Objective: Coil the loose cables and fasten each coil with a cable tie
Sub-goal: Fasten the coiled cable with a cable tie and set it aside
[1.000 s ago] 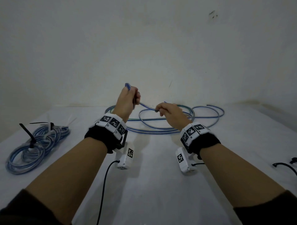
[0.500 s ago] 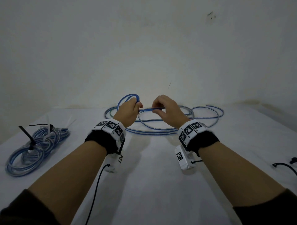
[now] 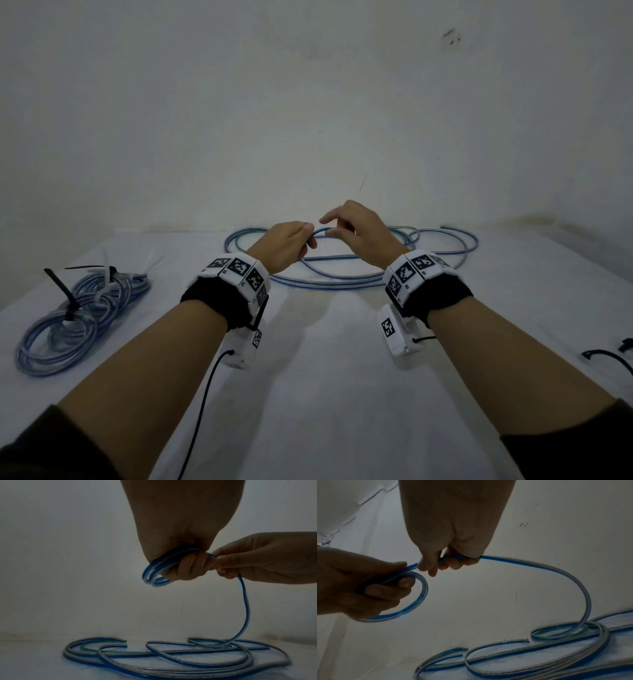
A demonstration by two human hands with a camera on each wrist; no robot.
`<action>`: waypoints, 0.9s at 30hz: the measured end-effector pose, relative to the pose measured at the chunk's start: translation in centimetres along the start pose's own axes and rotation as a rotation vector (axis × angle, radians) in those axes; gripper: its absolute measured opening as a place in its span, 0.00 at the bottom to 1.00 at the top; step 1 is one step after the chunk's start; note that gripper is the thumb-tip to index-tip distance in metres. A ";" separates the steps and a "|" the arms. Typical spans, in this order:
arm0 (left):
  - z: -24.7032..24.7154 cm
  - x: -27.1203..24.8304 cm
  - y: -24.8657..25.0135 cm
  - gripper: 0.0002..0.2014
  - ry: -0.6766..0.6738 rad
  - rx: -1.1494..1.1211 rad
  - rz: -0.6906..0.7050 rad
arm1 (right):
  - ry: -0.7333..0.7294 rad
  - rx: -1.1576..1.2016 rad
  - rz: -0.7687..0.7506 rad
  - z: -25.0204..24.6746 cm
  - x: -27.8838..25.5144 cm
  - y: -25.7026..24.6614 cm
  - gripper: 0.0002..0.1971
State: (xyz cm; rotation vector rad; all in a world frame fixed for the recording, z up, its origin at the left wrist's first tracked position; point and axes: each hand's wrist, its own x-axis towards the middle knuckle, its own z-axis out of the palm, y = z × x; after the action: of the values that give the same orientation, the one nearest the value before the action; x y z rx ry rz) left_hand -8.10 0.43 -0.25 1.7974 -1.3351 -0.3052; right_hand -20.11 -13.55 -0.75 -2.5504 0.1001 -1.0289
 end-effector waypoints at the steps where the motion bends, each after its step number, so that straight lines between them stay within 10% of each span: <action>1: -0.1 -0.1 0.0 0.21 -0.009 -0.012 -0.016 | -0.014 0.034 0.007 -0.3 0.1 -0.3 0.05; 8: -0.7 -0.6 0.6 0.27 -0.069 0.097 -0.038 | -0.135 -0.106 0.085 -0.8 0.4 -0.8 0.07; 27: -3.1 -0.6 1.3 0.27 0.005 -0.888 -0.135 | 0.290 0.103 0.326 -0.2 -1.4 1.6 0.05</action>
State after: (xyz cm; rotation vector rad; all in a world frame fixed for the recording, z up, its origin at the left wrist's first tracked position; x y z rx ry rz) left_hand -7.29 2.40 2.43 1.1194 -0.8528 -0.8190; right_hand -21.18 -14.79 -2.12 -2.1832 0.5095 -1.2239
